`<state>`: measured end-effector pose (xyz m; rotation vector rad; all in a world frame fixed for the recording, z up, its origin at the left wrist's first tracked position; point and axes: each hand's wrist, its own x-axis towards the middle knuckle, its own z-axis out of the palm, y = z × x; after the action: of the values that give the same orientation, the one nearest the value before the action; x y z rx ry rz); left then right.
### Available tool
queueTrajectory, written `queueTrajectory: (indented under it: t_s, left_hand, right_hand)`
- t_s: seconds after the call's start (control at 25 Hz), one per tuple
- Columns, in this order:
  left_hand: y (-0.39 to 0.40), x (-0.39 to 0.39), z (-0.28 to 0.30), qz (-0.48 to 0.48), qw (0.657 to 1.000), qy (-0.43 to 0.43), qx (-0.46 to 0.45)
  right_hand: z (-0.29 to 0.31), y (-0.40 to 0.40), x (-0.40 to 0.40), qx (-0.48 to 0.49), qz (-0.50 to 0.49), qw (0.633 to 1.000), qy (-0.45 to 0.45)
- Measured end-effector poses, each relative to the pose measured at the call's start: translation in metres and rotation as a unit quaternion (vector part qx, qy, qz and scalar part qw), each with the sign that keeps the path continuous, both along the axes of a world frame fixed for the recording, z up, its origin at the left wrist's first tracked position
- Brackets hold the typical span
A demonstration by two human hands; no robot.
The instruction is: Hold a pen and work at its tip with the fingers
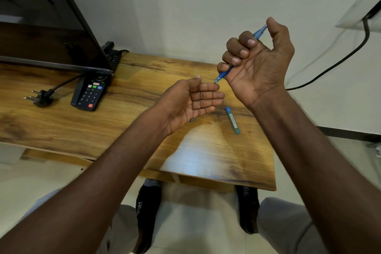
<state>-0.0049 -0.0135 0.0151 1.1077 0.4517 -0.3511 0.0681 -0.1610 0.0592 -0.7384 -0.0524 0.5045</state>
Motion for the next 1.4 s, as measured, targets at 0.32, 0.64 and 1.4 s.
queueTrajectory:
  t_s: [0.32,0.64,1.4]
  left_hand:
    - [0.0009,-0.0008,0.0003,-0.016,0.999,0.023,0.028]
    - [0.0003,-0.0003,-0.0009,-0.020,0.999,0.013,0.031]
    - [-0.0001,-0.0009,0.0025,-0.009,1.000,-0.006,0.011]
  right_hand:
    - [-0.0029,-0.0024,0.0031,0.004,-0.017,1.000,0.013]
    - [-0.0061,-0.0026,0.0049,0.025,-0.041,0.998,0.036]
    - [-0.0048,-0.0026,0.0045,0.021,-0.018,0.999,0.034]
